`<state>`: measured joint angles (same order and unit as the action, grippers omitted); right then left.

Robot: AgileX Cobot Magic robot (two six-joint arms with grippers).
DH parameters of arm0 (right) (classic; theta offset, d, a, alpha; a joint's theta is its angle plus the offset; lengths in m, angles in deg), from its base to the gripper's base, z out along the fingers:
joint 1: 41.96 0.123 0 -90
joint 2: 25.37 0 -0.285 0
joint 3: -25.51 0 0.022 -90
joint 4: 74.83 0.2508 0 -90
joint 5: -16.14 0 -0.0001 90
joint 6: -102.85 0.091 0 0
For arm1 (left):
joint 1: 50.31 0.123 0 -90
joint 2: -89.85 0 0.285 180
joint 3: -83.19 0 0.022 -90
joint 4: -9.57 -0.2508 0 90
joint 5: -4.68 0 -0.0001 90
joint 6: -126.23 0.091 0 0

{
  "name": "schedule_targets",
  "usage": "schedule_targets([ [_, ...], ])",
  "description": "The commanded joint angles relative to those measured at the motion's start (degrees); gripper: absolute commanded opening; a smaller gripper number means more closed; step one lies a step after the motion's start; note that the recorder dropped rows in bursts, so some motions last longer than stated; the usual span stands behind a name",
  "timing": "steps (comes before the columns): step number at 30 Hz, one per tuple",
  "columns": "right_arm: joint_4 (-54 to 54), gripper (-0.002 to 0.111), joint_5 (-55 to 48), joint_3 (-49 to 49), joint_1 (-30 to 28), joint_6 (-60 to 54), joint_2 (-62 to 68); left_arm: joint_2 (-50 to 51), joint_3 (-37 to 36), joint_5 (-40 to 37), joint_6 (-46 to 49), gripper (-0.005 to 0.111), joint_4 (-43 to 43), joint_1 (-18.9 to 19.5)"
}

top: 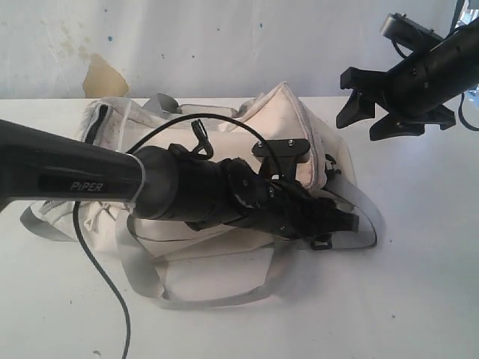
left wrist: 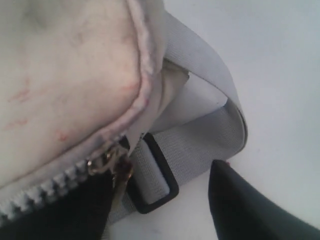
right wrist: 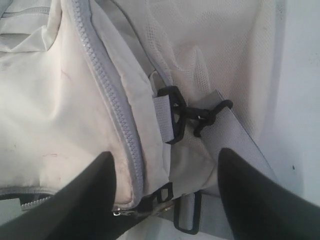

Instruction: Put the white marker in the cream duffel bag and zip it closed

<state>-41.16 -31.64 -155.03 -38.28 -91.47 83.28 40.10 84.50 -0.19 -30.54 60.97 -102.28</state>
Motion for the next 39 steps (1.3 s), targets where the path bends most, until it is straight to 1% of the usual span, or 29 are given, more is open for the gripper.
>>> schedule_targets([
  [1,0.0,0.055,0.3,-0.3,-0.4,-0.7,0.0,1.0,0.2,3.4,1.2,0.061,-0.7,0.0],
  [4,0.0,0.055,0.2,-0.3,-0.4,-0.7,0.0,1.2,0.2,7.4,0.8,0.061,-0.9,0.0],
  [6,0.0,0.055,0.1,-0.3,-0.4,-0.7,0.0,1.2,0.2,8.3,0.8,0.060,-0.9,-0.1],
  [8,0.0,0.055,0.1,-0.3,-0.4,-0.7,0.0,1.2,0.2,8.3,0.8,0.055,-0.9,-0.1],
  [10,0.0,0.055,0.1,-0.3,-0.4,-0.7,0.0,1.2,0.2,7.7,0.8,0.042,-0.9,-0.1],
  [12,0.0,0.055,0.1,-0.3,-0.4,-0.7,0.0,1.2,0.2,6.7,0.8,0.026,-0.9,-0.1],
  [14,0.0,0.055,0.1,-0.3,-0.4,-0.7,0.0,1.2,0.2,4.9,0.8,0.007,-0.9,-0.1],
  [15,0.0,0.055,0.1,-0.3,-0.4,-0.7,0.0,1.1,0.2,3.5,0.8,0.000,-0.9,-0.1],
  [18,0.0,0.055,-1.8,-0.3,-0.4,-0.7,0.0,0.6,0.6,-2.1,1.1,0.000,-1.4,0.0],
  [21,2.2,0.055,-4.4,-0.3,-0.4,-2.1,0.1,0.1,2.1,-10.8,1.2,0.000,-3.1,0.9],
  [23,5.6,0.055,-6.1,-0.3,-0.4,-5.8,0.6,-0.5,3.2,-16.6,1.9,0.000,-4.2,1.9],
  [24,7.8,0.055,-6.9,-0.3,-0.4,-8.0,1.3,-1.1,4.3,-21.4,2.5,0.000,-5.5,2.8],
  [28,8.3,0.055,-7.5,-0.3,-0.3,-8.4,4.7,-1.8,6.4,-30.3,2.7,0.000,-6.1,6.0],
  [32,12.0,0.055,-7.4,-0.3,0.0,-10.1,7.2,-1.8,6.9,-33.3,2.7,0.000,-5.8,6.9],
  [36,13.8,0.054,-7.1,-0.1,1.9,-13.4,9.8,-1.8,6.9,-35.9,2.7,0.000,-5.7,7.4],
  [39,15.2,0.040,-7.3,-0.1,2.0,-13.4,11.4,-1.8,6.9,-36.3,2.7,0.000,-5.0,7.9],
])
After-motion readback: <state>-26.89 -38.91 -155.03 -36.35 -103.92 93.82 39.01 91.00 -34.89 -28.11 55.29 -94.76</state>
